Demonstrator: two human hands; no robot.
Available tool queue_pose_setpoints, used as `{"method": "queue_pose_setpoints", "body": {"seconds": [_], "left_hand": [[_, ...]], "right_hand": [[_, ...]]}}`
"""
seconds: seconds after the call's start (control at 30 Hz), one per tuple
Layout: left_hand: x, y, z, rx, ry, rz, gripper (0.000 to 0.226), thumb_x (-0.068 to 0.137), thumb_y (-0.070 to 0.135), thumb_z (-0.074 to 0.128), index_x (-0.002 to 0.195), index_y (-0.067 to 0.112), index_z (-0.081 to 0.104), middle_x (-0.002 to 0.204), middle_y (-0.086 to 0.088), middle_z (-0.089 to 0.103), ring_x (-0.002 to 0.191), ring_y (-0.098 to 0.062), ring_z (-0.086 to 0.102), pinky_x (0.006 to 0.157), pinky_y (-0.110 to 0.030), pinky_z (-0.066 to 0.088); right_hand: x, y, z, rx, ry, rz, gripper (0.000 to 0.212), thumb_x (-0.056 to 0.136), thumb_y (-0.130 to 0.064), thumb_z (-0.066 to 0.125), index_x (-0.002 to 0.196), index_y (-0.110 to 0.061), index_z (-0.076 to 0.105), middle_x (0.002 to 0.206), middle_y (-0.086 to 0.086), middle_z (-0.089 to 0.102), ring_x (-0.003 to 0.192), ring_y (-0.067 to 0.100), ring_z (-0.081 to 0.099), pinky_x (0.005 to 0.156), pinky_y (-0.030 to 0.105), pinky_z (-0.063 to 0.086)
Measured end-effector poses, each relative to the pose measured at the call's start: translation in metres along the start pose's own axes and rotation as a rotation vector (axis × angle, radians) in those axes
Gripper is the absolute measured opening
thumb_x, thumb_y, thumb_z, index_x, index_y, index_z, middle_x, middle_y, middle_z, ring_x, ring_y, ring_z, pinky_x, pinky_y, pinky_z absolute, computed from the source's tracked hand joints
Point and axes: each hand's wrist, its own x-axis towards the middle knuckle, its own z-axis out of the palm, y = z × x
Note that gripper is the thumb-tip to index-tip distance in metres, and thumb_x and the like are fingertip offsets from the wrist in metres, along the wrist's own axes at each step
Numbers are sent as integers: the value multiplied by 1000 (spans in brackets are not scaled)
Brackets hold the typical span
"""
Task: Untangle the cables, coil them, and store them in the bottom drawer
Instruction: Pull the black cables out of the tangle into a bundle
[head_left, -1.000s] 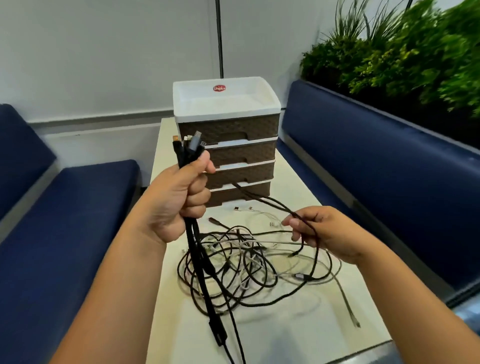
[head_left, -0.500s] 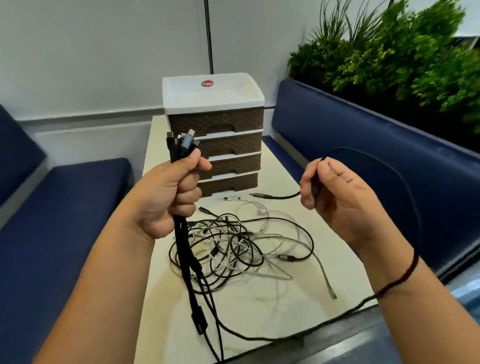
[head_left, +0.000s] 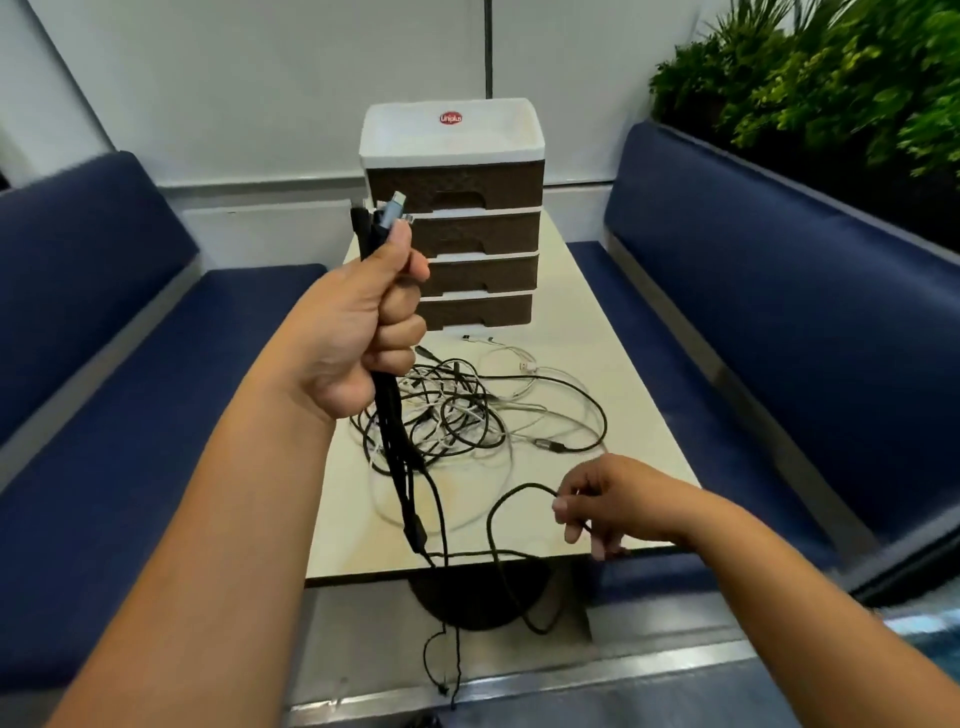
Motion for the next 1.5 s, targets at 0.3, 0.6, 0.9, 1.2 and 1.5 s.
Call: {"method": "queue_pose_setpoints", "body": {"seconds": [0.3,0.6,0.9,1.2,1.5], "left_hand": [[-32,1,39,-50,-8,50,39,97,51,41,70,24,41,48,11,17,38,-2,12,33,-14,11],[-34,-5,79,-208,-42,117,44,99,49,42,63,26,30,46,10,16,39,-4,10,34,-17,9],[-25,-7,48,-319,119,177,45,98,50,42,62,25,31,46,9,16,39,-4,10,33,-16,10],[5,-25,18,-327,182,125,43,98,48,44,63,26,31,49,9,15,39,-4,12,35,-17,9],[48,-29,-28,-342,195,40,44,98,49,44,62,26,33,47,10,18,38,-3,13,35,-16,9]], "right_hand": [[-19,0,10,-489,88,-138,54,88,3,46,133,-27,54,130,-7,59,106,10,58,90,21,44],[-42,-66,66,566,-20,-619,10,90,-15,67,87,-9,60,62,5,60,51,13,58,57,19,49],[-11,-18,92,499,-104,-365,32,94,-40,61,70,-21,50,61,4,49,50,18,44,53,29,34],[22,0,80,280,-287,-325,30,91,-43,63,79,-17,54,76,9,62,67,15,57,74,30,46],[110,-33,38,674,33,-160,31,97,-38,54,107,-12,67,98,5,69,89,17,63,79,32,48]]}}
